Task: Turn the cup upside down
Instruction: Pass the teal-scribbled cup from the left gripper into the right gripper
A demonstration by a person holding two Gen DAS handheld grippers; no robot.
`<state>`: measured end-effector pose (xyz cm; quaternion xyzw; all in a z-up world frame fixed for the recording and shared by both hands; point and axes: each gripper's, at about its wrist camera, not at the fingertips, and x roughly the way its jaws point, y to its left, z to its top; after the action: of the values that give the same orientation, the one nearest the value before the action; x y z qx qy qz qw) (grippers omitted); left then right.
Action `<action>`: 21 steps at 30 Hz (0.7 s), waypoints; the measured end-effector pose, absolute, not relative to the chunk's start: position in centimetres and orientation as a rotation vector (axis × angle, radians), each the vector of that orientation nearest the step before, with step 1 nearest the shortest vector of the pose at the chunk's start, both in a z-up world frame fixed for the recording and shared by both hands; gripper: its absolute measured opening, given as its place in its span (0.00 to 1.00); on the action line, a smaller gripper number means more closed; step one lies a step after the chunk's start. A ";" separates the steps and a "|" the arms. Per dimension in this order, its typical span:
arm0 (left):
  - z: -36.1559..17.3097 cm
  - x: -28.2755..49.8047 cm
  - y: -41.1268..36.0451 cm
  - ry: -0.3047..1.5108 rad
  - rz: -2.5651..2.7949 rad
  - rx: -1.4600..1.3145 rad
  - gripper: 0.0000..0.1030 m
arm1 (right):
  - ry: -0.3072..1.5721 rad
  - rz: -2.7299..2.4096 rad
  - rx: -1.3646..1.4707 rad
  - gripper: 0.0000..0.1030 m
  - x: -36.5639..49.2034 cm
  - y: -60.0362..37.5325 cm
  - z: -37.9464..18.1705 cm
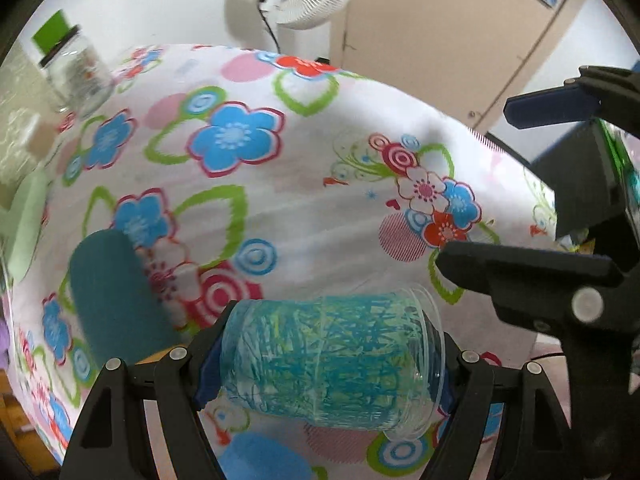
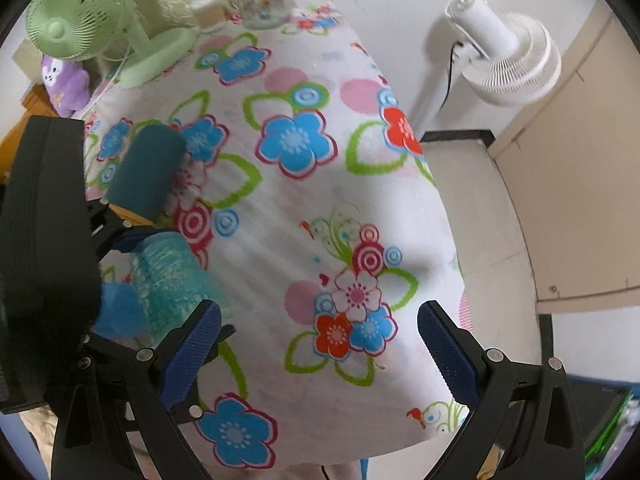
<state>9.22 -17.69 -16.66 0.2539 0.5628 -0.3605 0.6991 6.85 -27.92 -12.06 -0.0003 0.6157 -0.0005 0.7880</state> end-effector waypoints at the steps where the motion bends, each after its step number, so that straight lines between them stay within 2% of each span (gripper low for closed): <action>1: -17.1 9.3 -18.0 1.259 -0.802 0.574 0.79 | 1.331 -0.004 0.003 0.97 6.9 -28.1 -12.5; 4: -17.8 9.4 -18.3 1.264 -0.792 0.590 0.78 | 1.346 -0.007 0.022 0.97 7.0 -28.4 -13.3; 11: -15.6 9.5 -17.4 1.289 -0.703 0.524 0.95 | 1.340 0.095 0.002 0.97 7.3 -27.6 -11.8; 21: -10.3 7.3 -12.3 1.327 -0.359 0.243 0.97 | 1.278 0.332 -0.078 0.97 8.3 -24.2 -7.7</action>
<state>7.26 -12.28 -10.32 0.1117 0.6107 -0.1654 0.7663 8.26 -24.21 -7.66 -0.0360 0.5936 0.1542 0.7891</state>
